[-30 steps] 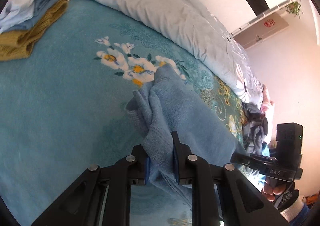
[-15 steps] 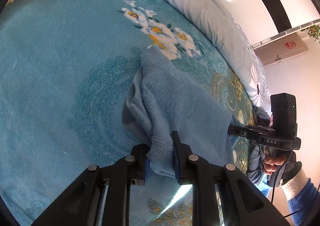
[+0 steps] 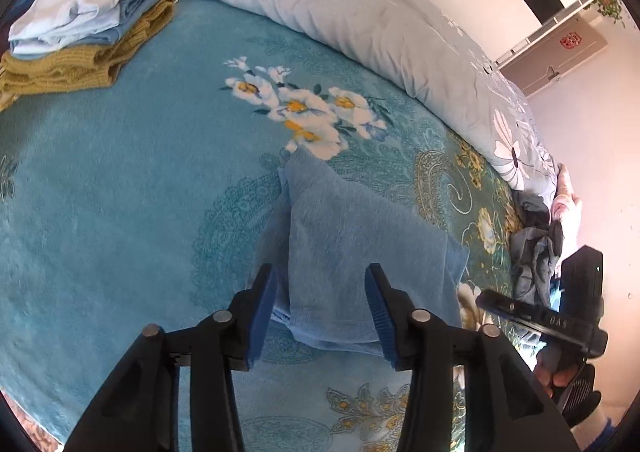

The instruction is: Fold clothes

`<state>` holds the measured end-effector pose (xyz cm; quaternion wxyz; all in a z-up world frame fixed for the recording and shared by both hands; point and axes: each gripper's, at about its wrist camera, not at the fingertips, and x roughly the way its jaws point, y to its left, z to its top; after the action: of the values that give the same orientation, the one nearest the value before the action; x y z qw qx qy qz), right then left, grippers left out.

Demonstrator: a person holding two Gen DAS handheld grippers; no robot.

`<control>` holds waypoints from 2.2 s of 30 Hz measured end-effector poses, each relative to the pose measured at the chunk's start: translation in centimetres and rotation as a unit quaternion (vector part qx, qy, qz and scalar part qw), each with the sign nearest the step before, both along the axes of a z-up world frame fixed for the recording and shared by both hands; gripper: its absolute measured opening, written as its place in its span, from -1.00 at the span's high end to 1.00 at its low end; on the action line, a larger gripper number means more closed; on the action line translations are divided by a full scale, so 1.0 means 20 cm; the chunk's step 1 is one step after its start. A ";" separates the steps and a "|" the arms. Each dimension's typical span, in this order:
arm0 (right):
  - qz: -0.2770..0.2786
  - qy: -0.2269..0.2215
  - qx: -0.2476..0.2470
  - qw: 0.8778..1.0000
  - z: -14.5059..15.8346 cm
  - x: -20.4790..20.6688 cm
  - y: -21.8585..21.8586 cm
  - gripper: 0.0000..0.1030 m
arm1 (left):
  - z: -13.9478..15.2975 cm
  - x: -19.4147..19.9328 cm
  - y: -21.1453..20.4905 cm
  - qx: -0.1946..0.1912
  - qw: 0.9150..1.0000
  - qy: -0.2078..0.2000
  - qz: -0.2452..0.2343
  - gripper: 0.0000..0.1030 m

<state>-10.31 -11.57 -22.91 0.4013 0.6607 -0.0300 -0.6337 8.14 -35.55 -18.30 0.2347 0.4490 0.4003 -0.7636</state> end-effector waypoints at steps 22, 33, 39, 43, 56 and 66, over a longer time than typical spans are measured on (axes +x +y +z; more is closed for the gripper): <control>-0.118 -0.043 0.008 0.992 -0.06 0.26 -0.02 0.81 | -0.22 -0.09 -0.06 0.102 0.988 0.012 -0.113 0.92; -0.113 -0.038 0.029 0.992 -0.10 0.35 -0.01 0.85 | -0.28 0.00 -0.10 0.086 0.982 0.011 -0.171 0.92; -0.136 -0.052 0.043 0.988 -0.18 0.33 0.05 0.85 | -0.39 0.02 -0.08 0.095 0.982 -0.001 -0.163 0.91; -0.132 -0.051 0.051 0.989 -0.22 0.33 0.04 0.84 | -0.43 0.02 -0.09 0.098 0.982 -0.006 -0.163 0.89; -0.103 -0.028 0.052 0.993 -0.12 0.33 0.01 0.66 | -0.30 -0.01 -0.10 0.077 0.978 -0.021 -0.194 0.83; -0.114 -0.009 0.035 0.993 -0.08 0.26 0.02 -0.42 | -0.25 -0.03 -0.22 0.072 0.981 -0.008 -0.180 -0.60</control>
<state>-5.16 -11.11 -24.55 0.3026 0.6723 -0.0866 -0.6701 7.49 -40.03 -23.20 0.0634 0.5354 0.3652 -0.7589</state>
